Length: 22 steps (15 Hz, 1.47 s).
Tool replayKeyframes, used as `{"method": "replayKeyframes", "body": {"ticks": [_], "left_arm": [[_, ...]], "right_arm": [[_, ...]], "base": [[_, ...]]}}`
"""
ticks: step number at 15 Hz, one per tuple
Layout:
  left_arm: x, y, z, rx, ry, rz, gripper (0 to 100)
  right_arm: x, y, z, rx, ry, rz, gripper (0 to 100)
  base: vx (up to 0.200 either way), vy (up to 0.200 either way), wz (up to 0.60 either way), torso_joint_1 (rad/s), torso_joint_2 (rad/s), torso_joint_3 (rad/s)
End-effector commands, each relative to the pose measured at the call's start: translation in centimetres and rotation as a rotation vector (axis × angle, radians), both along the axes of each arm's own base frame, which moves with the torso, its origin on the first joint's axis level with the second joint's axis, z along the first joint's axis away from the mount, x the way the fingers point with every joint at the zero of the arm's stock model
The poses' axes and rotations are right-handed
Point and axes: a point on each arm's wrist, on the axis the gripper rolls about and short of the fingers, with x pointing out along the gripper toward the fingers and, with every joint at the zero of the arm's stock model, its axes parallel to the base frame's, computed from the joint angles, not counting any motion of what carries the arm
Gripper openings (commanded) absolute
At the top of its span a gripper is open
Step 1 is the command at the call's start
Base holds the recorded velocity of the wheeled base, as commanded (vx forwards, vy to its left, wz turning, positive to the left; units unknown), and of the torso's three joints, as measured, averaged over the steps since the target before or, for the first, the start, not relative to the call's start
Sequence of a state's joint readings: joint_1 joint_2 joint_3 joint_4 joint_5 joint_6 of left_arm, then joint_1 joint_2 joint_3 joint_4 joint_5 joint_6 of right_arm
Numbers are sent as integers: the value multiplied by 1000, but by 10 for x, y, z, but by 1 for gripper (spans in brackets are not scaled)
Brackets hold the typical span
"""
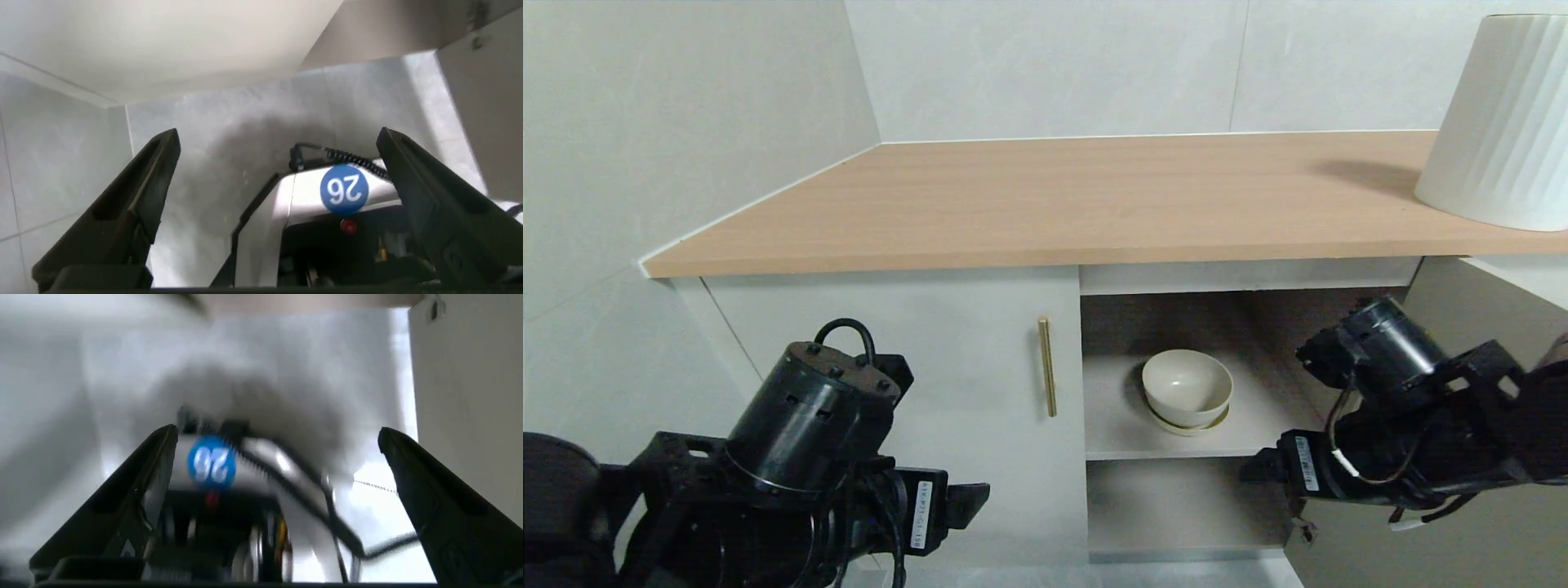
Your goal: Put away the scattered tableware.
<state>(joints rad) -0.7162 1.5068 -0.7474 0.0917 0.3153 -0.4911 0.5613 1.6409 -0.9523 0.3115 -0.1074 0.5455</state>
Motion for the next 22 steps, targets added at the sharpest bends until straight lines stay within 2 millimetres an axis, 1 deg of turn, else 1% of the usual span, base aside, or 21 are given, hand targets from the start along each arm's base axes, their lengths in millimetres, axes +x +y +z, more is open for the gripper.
{"method": "replayKeyframes", "body": {"ticks": [1, 4, 17, 22], "left_arm": [[-2, 3, 5, -12, -18, -1, 100], [-3, 2, 4, -10, -16, -2, 100], [-1, 0, -1, 4, -1, -4, 100], [-1, 0, -1, 4, 0, -5, 100]], "right_arm": [[-20, -7, 37, 73, -109, 29, 100], [-21, -7, 36, 55, -112, 49, 100], [-18, -5, 28, 29, -89, 60, 100], [-17, -5, 26, 18, -84, 65, 100]], "base": [[0, 0, 0, 0, 0, 0], [0, 0, 0, 0, 0, 0], [-200, 0, 0, 1, 2, 5], [0, 0, 0, 0, 0, 0]]}}
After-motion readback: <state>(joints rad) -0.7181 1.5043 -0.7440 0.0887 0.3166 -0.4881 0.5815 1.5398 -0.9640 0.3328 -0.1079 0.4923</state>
